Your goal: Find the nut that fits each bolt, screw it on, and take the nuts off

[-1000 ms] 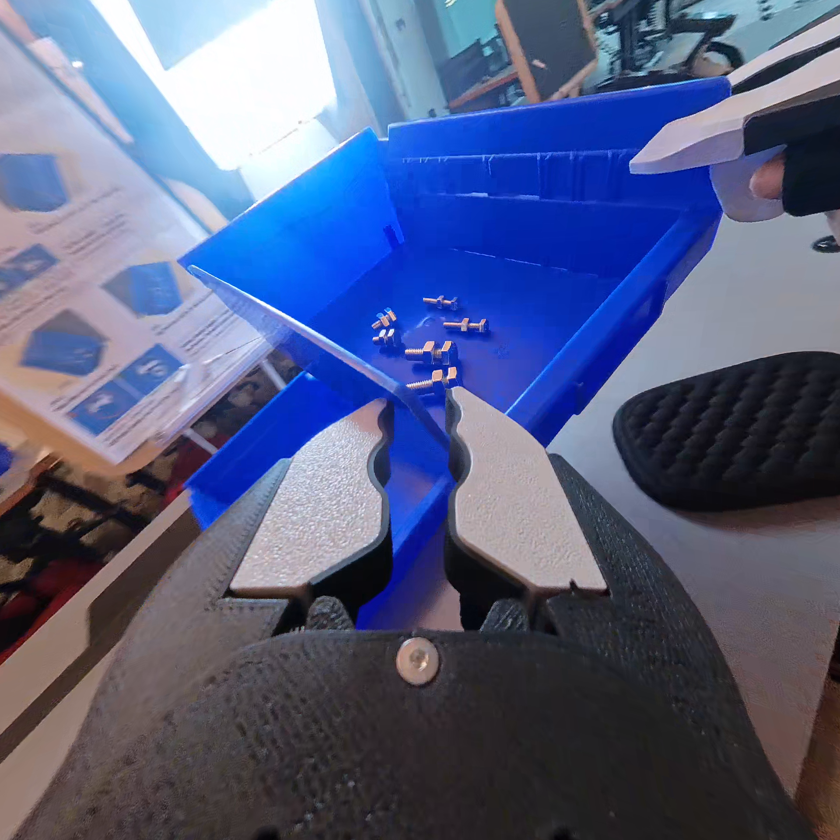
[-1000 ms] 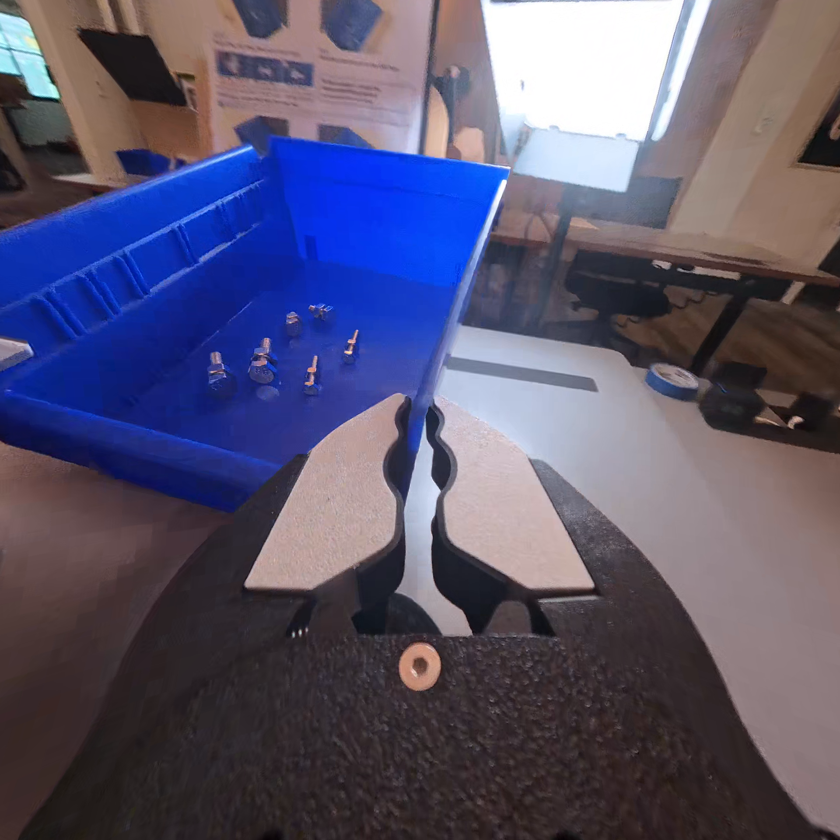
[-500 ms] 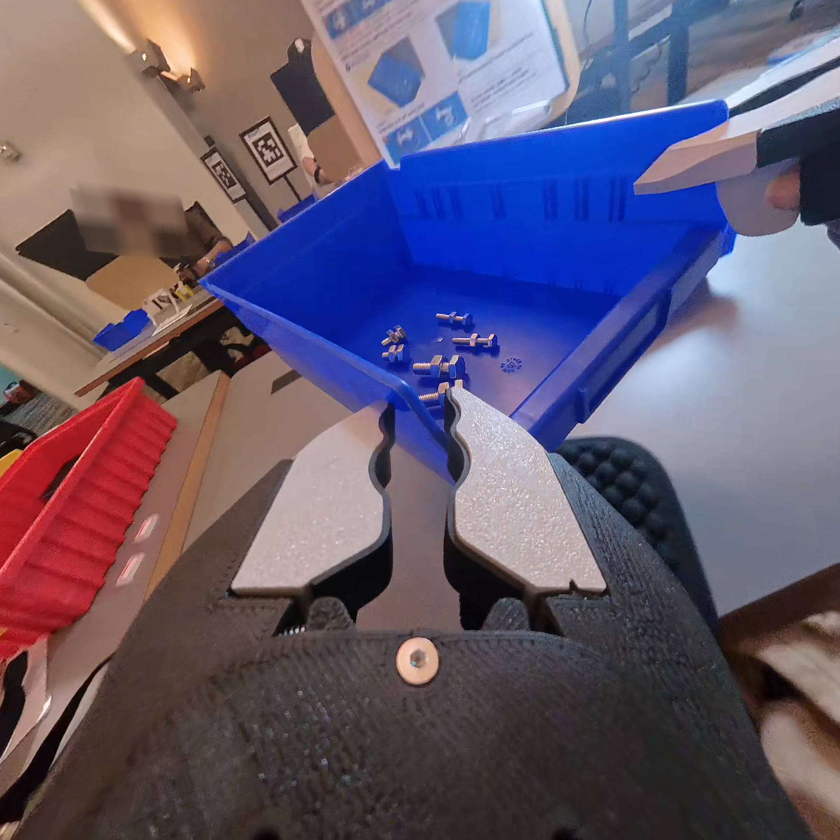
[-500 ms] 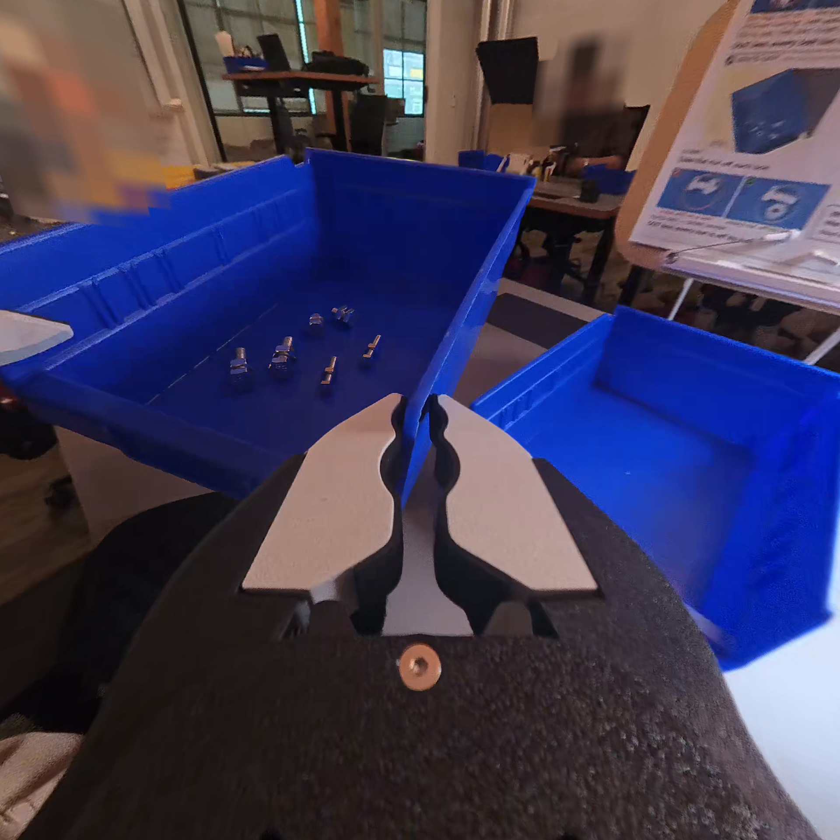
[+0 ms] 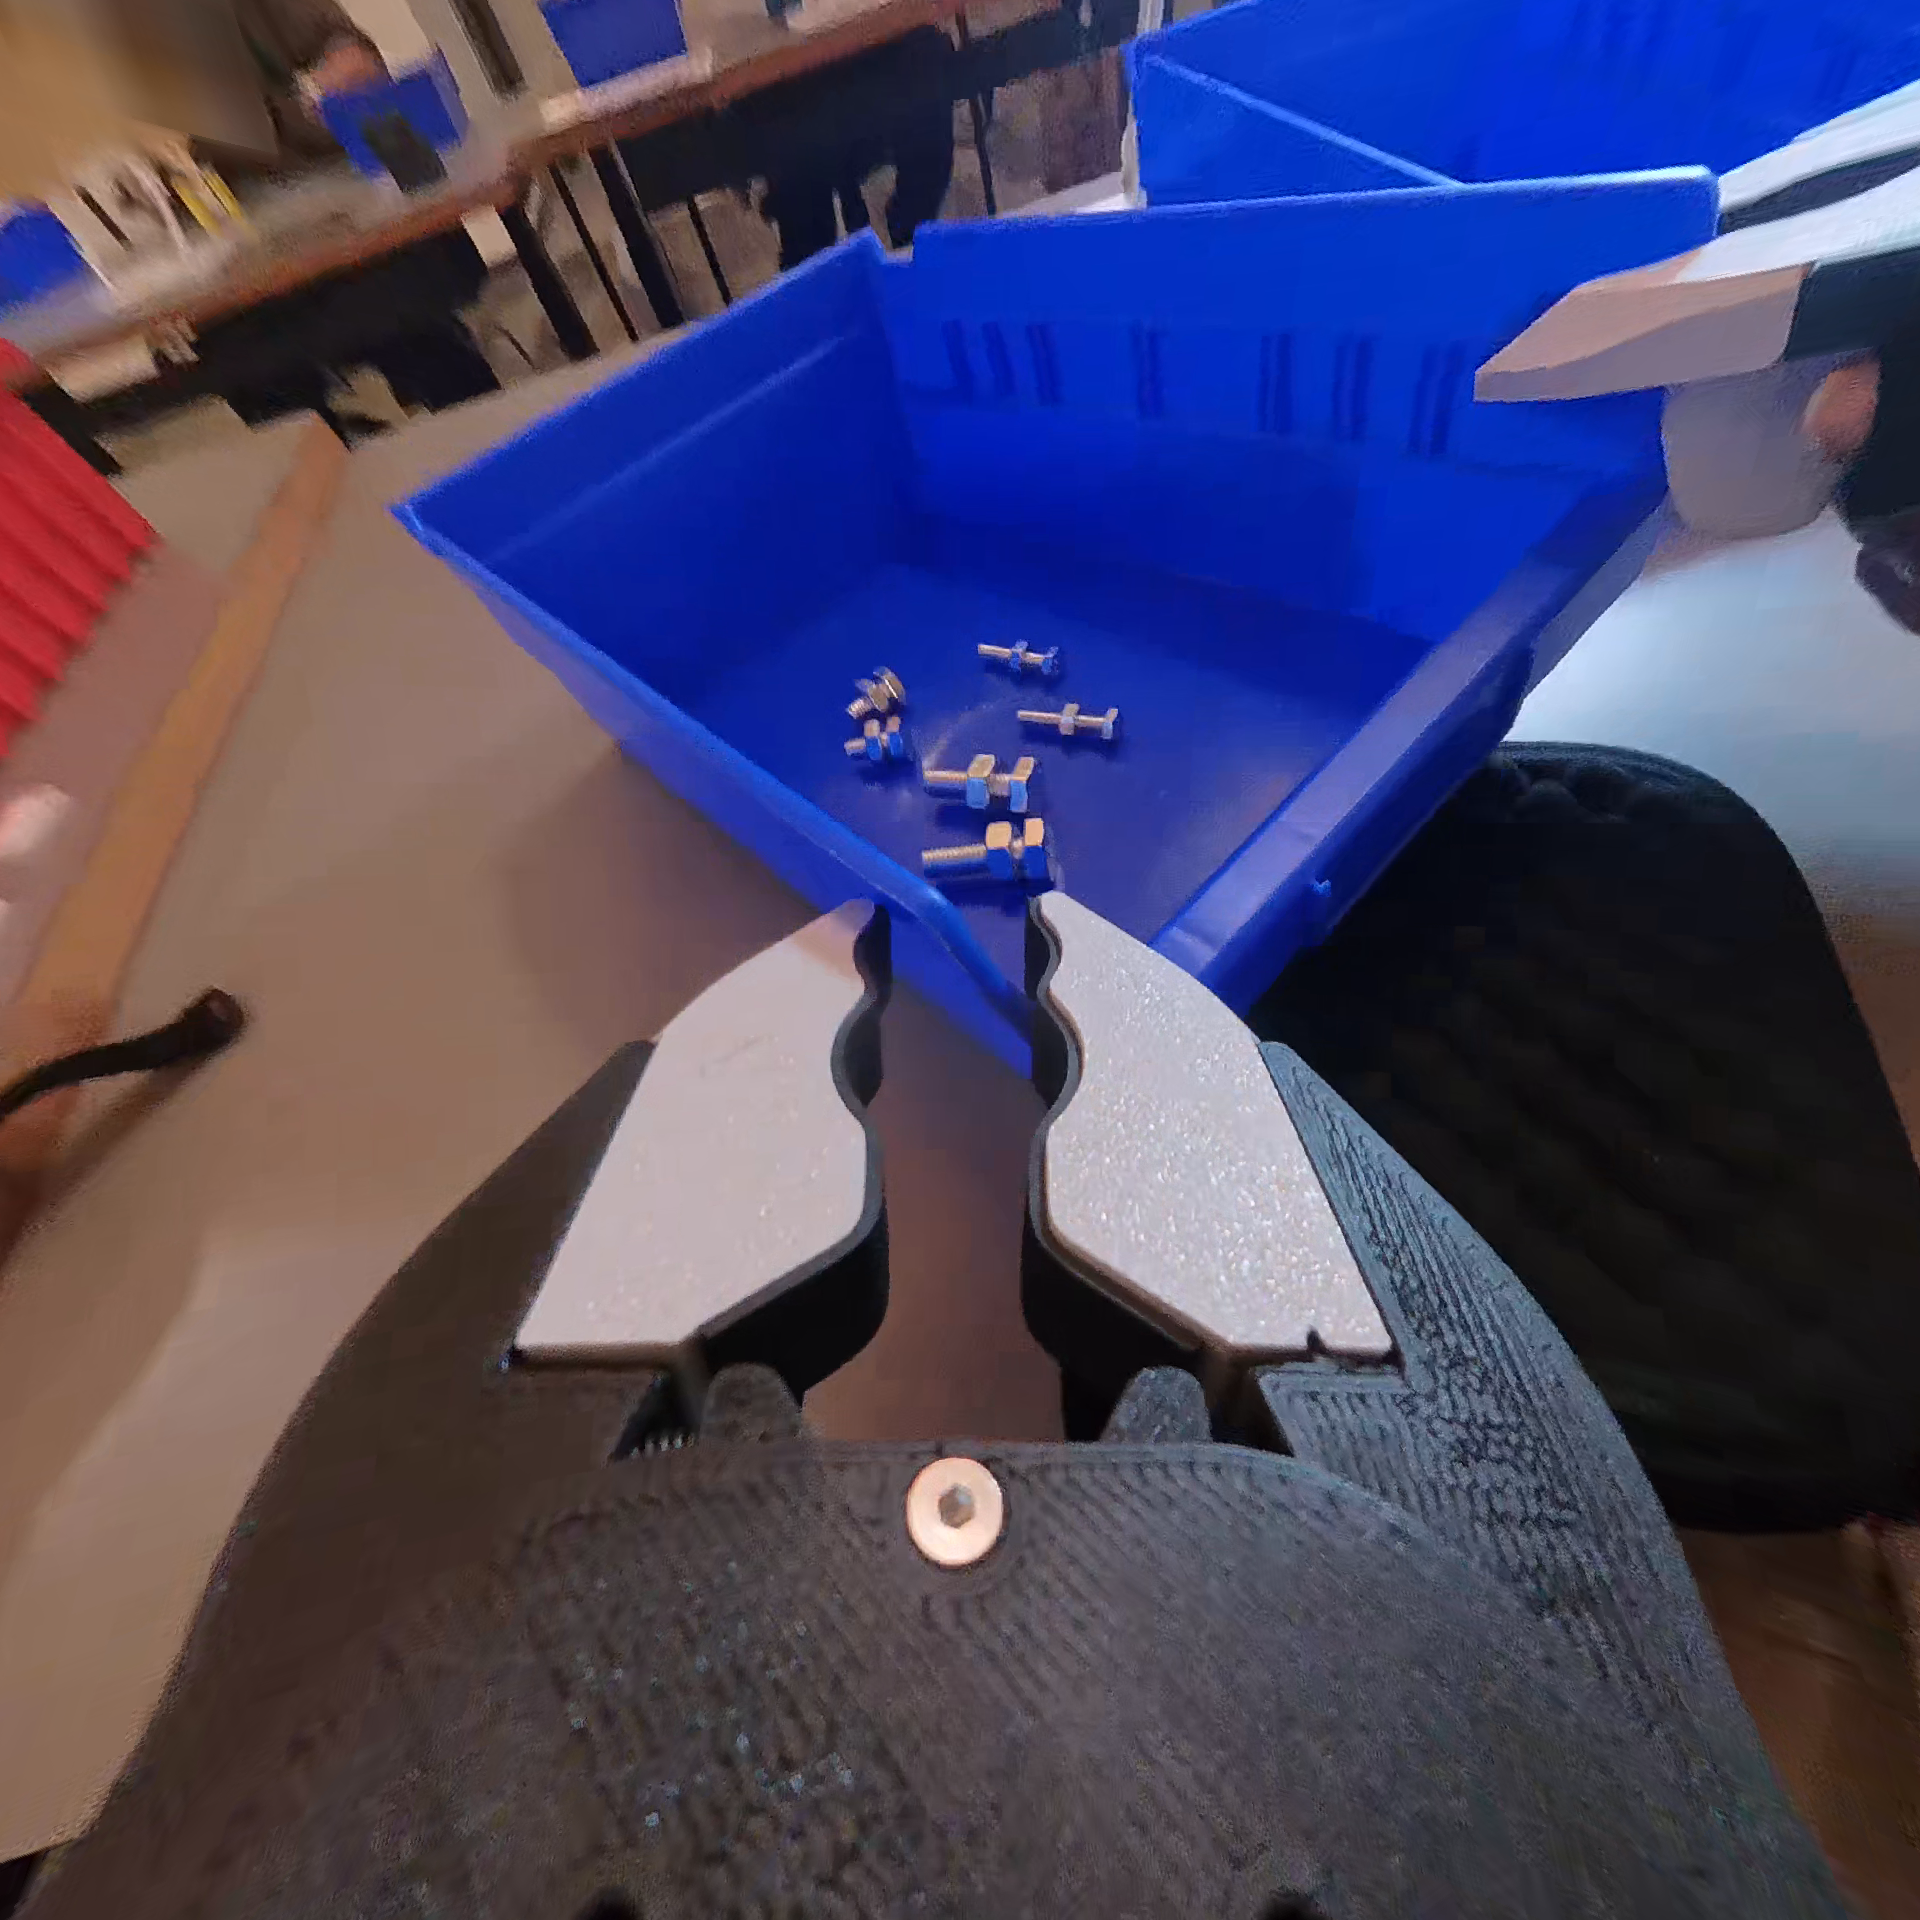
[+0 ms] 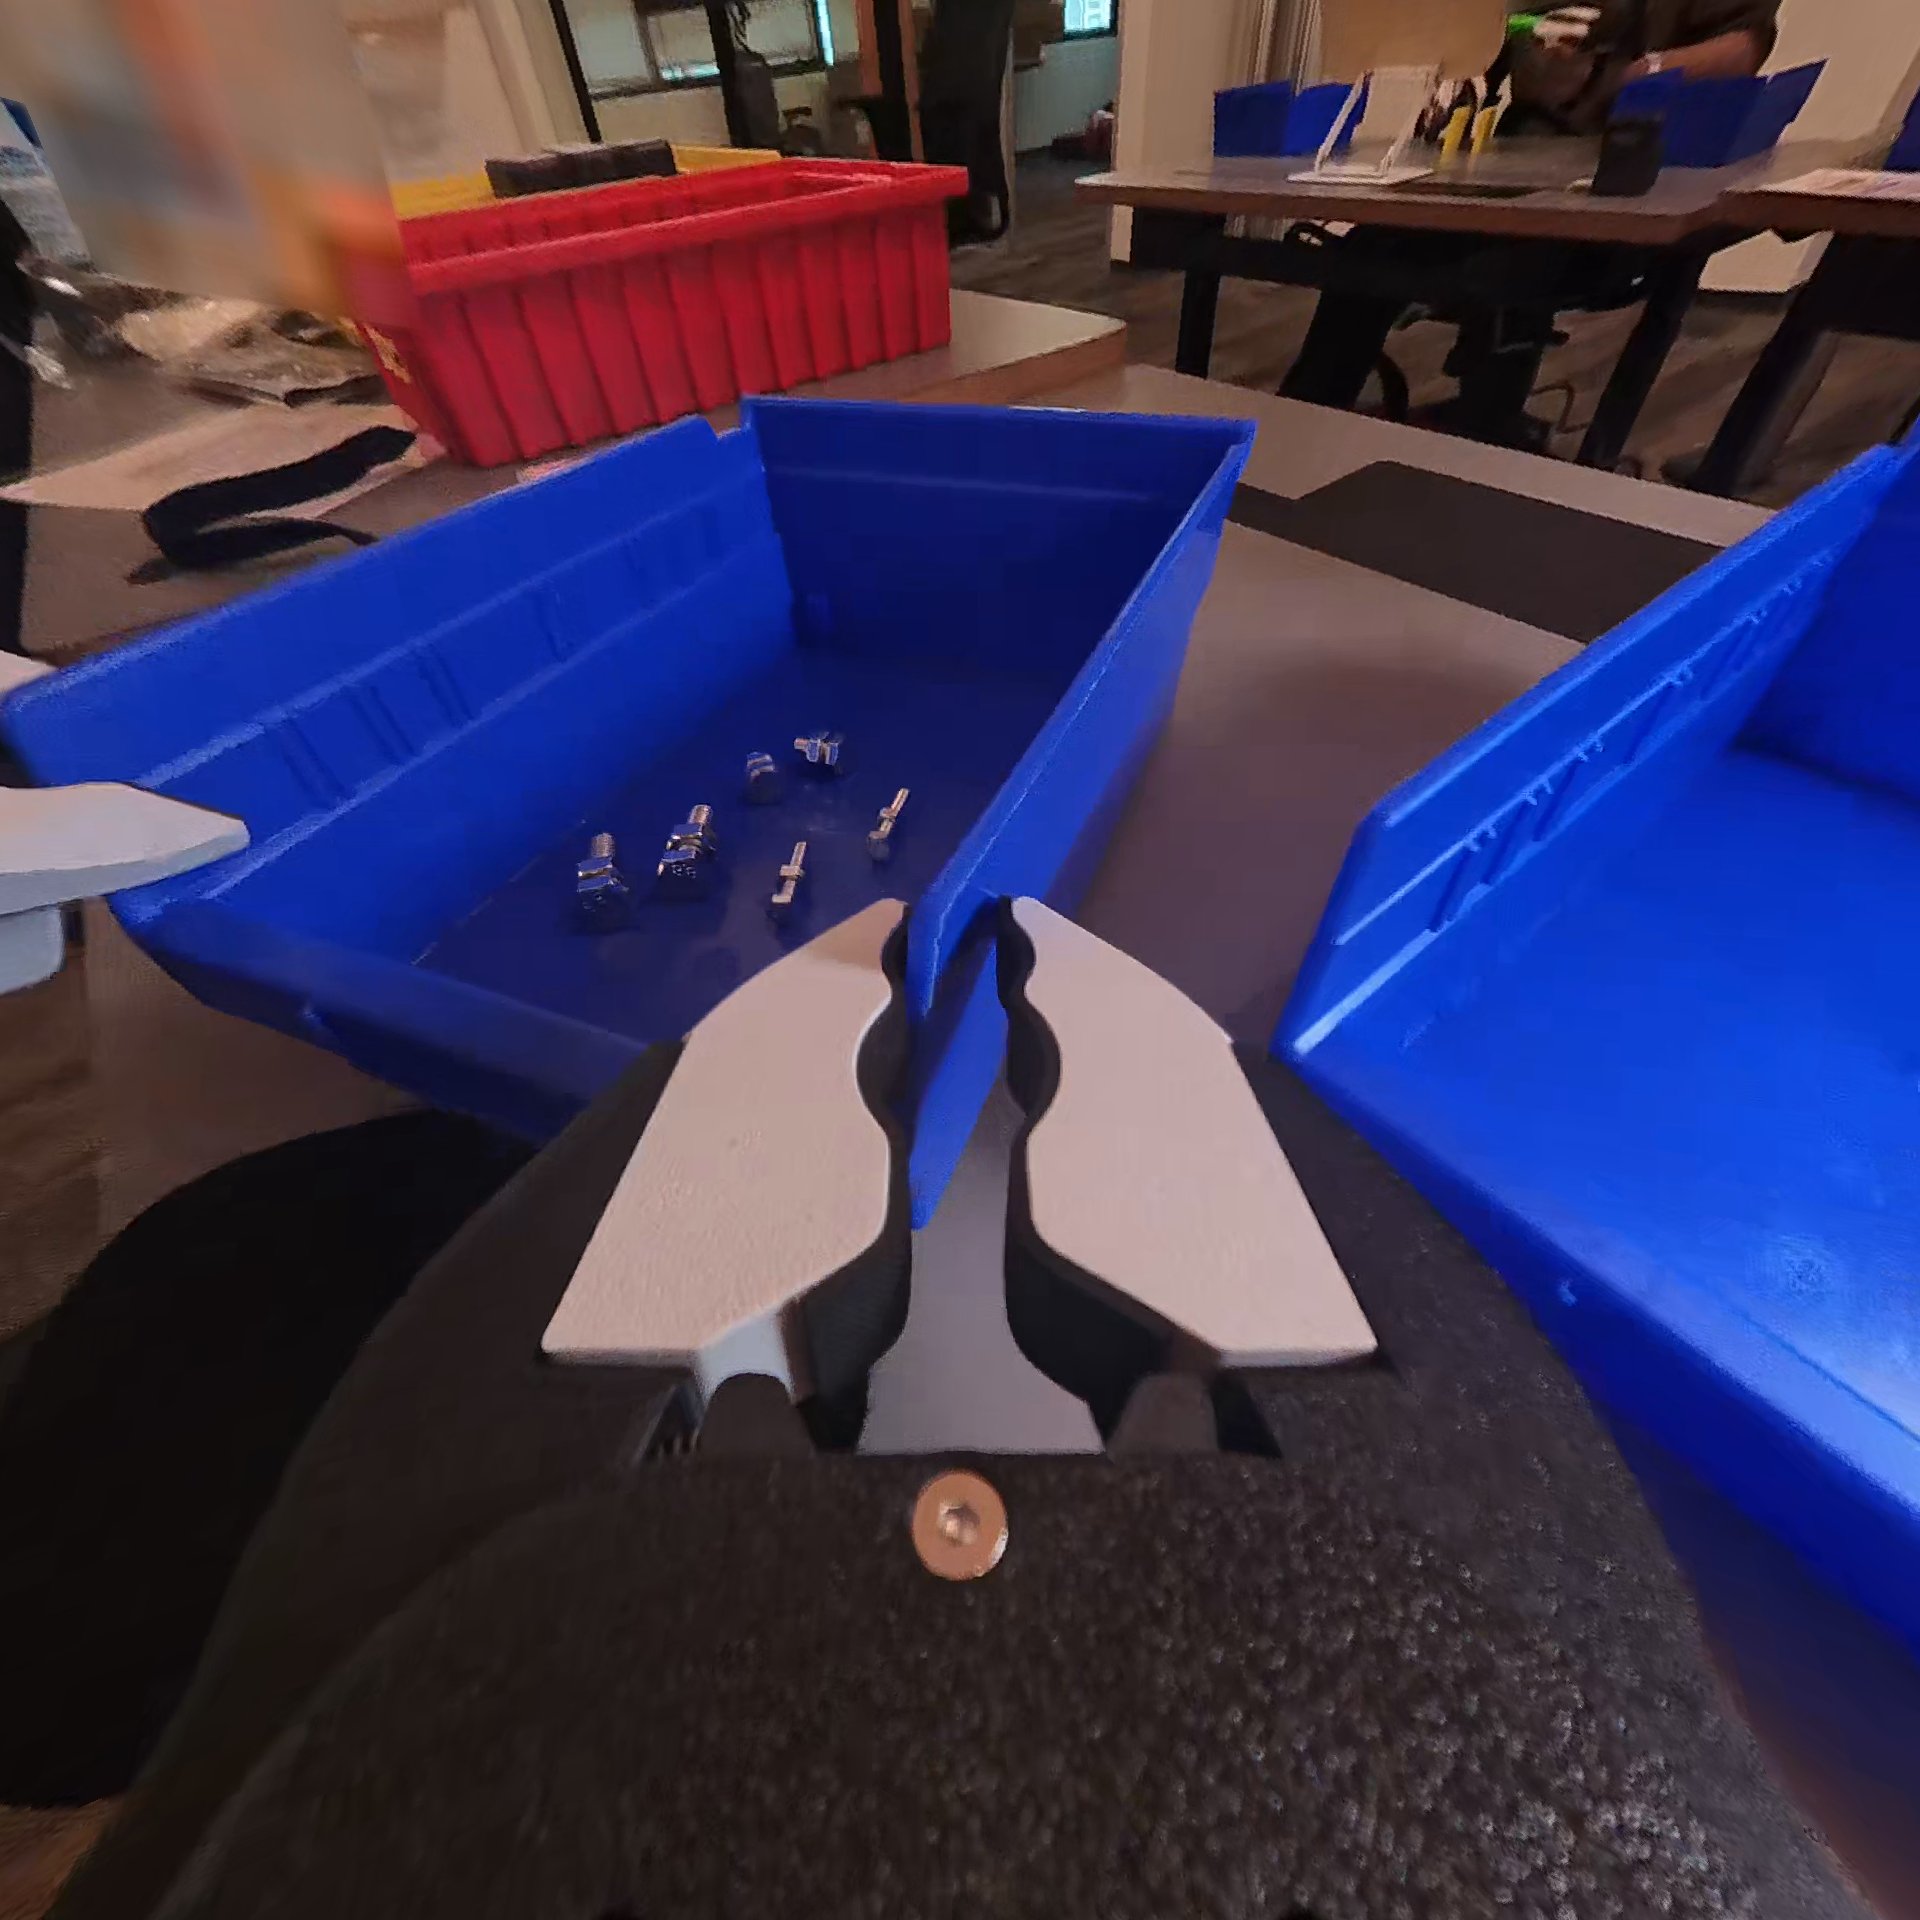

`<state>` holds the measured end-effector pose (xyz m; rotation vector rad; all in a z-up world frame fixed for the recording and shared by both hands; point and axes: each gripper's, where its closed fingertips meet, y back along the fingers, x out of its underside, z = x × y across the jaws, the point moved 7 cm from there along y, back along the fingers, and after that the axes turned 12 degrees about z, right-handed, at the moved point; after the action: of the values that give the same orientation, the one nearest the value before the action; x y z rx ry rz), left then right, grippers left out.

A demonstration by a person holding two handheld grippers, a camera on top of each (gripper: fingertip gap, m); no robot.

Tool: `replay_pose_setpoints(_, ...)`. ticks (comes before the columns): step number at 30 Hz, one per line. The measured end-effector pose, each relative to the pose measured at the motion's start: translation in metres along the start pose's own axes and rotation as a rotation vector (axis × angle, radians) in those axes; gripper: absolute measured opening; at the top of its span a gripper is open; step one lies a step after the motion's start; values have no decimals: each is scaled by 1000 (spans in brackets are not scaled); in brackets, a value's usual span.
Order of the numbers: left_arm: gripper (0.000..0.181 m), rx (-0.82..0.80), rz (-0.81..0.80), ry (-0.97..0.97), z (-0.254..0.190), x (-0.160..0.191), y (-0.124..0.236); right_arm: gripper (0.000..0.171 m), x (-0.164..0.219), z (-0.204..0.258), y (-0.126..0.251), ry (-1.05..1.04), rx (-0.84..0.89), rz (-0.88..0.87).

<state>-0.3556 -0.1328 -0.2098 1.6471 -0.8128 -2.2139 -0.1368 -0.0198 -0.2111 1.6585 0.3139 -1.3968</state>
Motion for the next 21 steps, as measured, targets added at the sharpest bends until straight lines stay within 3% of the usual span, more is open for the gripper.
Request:
replay_pose_setpoints(2, 31, -14, -16, 40, 13, -10, 2, 33, -5, 1, -7, 57, 10, 50)
replay_pose_setpoints(5, 40, -207, -110, -125, 14, -37, 25, 42, -10, -5, 11, 116, 14, 1)
replay_pose_setpoints(7, 42, -128, -98, -252, -10, -51, 27, 47, -7, -14, 27, 151, -18, 6)
replay_pose_setpoints(10, 58, 43, 137, -428, -46, -52, -1, 56, 6, -39, 48, 250, 9, 105)
replay_pose_setpoints(12, 62, 17, 287, -548, -54, -47, -29, 62, 13, -58, 62, 347, 84, 182)
replay_pose_setpoints(15, 45, 31, 495, -694, -60, -30, -66, 69, 19, -85, 75, 464, 195, 310)
replay_pose_setpoints(16, 34, 54, 504, -727, -61, -28, -76, 70, 22, -93, 76, 489, 205, 358)
replay_pose_setpoints(21, 32, 38, 457, -712, -46, -46, -107, 69, 37, -110, 51, 635, 219, 563)
